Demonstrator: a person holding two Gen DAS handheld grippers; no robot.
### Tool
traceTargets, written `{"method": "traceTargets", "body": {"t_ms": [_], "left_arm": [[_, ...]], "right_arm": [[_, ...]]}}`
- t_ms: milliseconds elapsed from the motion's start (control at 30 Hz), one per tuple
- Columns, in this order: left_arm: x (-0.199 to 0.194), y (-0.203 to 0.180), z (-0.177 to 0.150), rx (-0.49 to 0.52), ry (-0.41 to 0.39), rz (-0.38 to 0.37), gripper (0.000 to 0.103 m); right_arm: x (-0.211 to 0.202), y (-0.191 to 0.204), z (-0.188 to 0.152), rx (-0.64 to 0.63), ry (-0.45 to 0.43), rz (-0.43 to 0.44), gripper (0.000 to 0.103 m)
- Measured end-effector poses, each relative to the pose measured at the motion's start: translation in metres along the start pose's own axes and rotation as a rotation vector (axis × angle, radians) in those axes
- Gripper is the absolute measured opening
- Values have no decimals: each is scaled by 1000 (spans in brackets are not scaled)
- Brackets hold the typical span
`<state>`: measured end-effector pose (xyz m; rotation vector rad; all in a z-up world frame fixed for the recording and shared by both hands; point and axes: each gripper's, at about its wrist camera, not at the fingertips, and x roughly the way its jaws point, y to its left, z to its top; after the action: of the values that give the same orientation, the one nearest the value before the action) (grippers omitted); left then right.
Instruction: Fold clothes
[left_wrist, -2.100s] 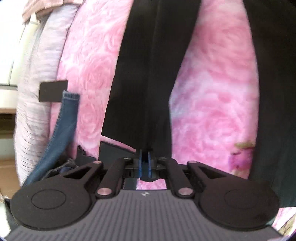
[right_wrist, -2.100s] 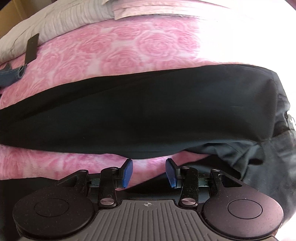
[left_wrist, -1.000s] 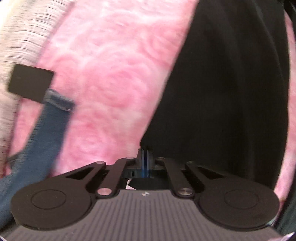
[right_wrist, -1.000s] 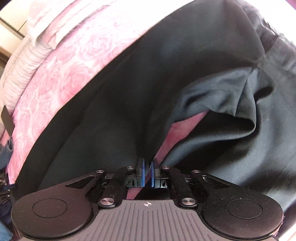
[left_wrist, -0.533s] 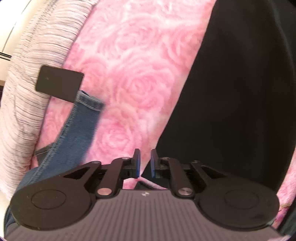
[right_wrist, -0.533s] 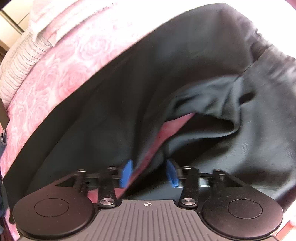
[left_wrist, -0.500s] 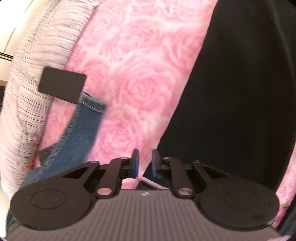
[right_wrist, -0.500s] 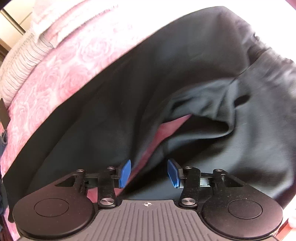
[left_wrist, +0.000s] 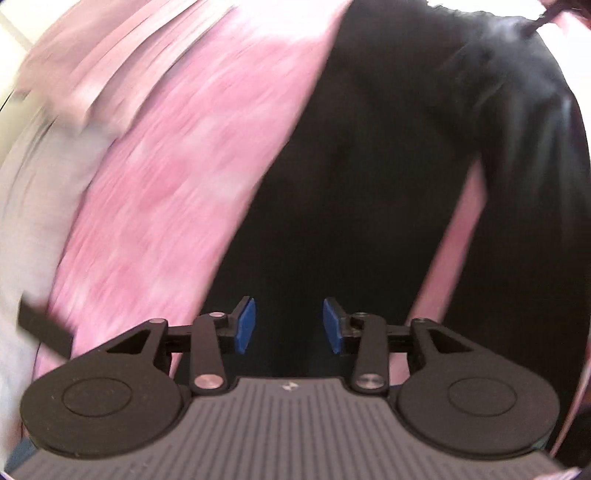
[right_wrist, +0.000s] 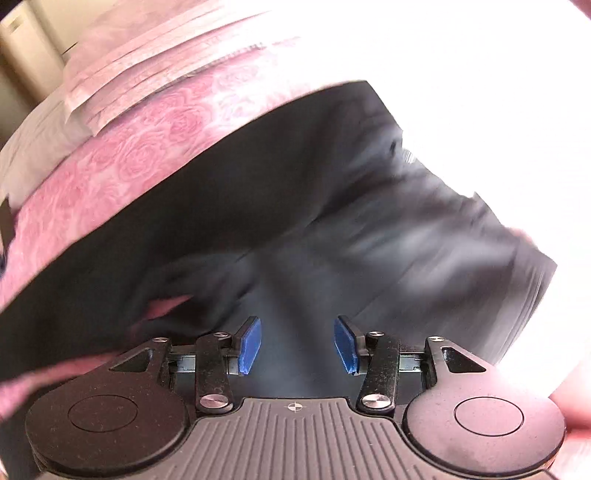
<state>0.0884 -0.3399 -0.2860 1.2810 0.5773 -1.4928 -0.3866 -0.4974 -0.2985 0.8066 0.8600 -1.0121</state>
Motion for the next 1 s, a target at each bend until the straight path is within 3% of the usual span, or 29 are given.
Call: {"method": "traceTargets", "body": {"t_ms": [233, 433, 533, 567, 600, 700, 867, 1000], "left_arm": [[41, -115, 155, 20, -44, -95, 41], [89, -167, 250, 65, -64, -141, 44], [110, -175, 274, 82, -66, -138, 44], [115, -177, 280, 85, -67, -136, 44], [118, -179, 284, 91, -68, -129, 44], [117, -182, 287, 116, -73, -109, 44], [112, -178, 287, 98, -96, -84, 44], [126, -175, 286, 61, -71, -75, 45]], "right_arm": [[62, -111, 91, -254, -8, 126, 48], [111, -142, 135, -423, 40, 232, 48], [136, -146, 142, -512, 65, 262, 47], [139, -144, 142, -534, 69, 278, 43], [141, -143, 142, -549, 73, 283, 24], [126, -144, 141, -543, 64, 275, 17], [77, -139, 152, -520, -27, 326, 15], [94, -120, 172, -505, -46, 358, 15]]}}
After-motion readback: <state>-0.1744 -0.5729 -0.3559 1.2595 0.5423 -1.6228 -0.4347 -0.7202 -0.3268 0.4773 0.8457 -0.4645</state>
